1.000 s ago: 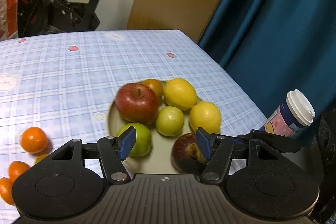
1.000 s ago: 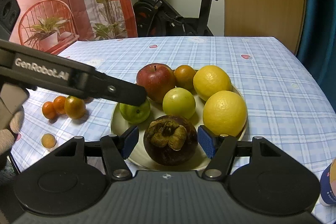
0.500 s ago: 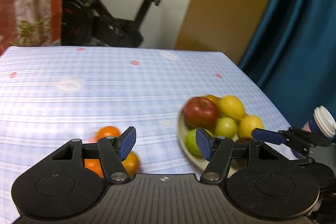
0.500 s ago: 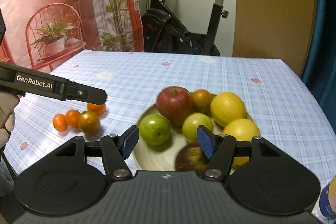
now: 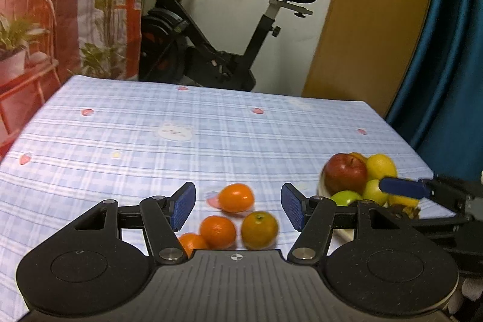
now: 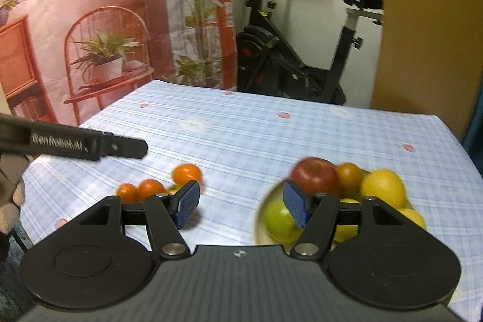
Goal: Organize fruits
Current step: 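Move the left gripper to the small orange tangerines on the table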
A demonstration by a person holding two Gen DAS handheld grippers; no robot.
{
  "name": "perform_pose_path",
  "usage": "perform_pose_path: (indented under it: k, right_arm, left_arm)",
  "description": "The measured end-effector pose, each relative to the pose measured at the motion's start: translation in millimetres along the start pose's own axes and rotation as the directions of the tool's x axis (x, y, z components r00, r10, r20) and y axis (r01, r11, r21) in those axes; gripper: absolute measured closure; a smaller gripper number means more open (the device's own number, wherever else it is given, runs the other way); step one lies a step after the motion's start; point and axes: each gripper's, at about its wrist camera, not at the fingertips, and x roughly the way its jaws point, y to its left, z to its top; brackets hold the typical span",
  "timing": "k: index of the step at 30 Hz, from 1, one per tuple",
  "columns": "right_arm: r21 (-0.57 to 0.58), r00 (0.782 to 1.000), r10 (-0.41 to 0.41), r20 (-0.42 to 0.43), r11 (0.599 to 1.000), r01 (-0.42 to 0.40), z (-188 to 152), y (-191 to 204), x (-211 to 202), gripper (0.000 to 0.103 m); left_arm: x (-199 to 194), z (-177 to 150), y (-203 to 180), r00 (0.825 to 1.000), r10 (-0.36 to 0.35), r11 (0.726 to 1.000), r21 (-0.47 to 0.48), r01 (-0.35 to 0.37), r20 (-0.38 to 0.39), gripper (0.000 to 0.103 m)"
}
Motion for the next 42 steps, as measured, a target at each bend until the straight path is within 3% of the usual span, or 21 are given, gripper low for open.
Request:
perform_pose_path:
  k: [8,16,26,35,42]
  right_arm:
    - [-0.012,0.999,0.037,0.009,0.999,-0.037,5,20,29,0.039]
    - [0.022,0.996,0.058,0.066,0.998,-0.059,-21,22,32,0.039]
    - [0.044,0.993,0.090,0.078,0.995,-0.094,-37,17,29,0.038]
    - [0.031,0.992,0.111,0.058,0.993,-0.113,-45,20,33,0.038]
    - [-0.054,0.993,0.109,0.054,0.993,-0.106,-46,31,46,0.038]
  left_arm:
    - [-8,-9,13,1.000,0.023,0.999,-0.027,-0.022,0.019,0.038]
    - [-1,-19,23,0.999,0.047,0.999,-0.025,-0.046,0.015,0.038]
    - [0,-26,48,1.000,0.012,0.990,-0.143,-0.013,-0.013,0.038]
    - [8,-33,43,0.999,0.013,0.992,-0.126,-0.018,-0.040,0.039]
    - [11,-36,32,0.999,-0.021,0.998,-0.067,0.019,-0.040,0.039]
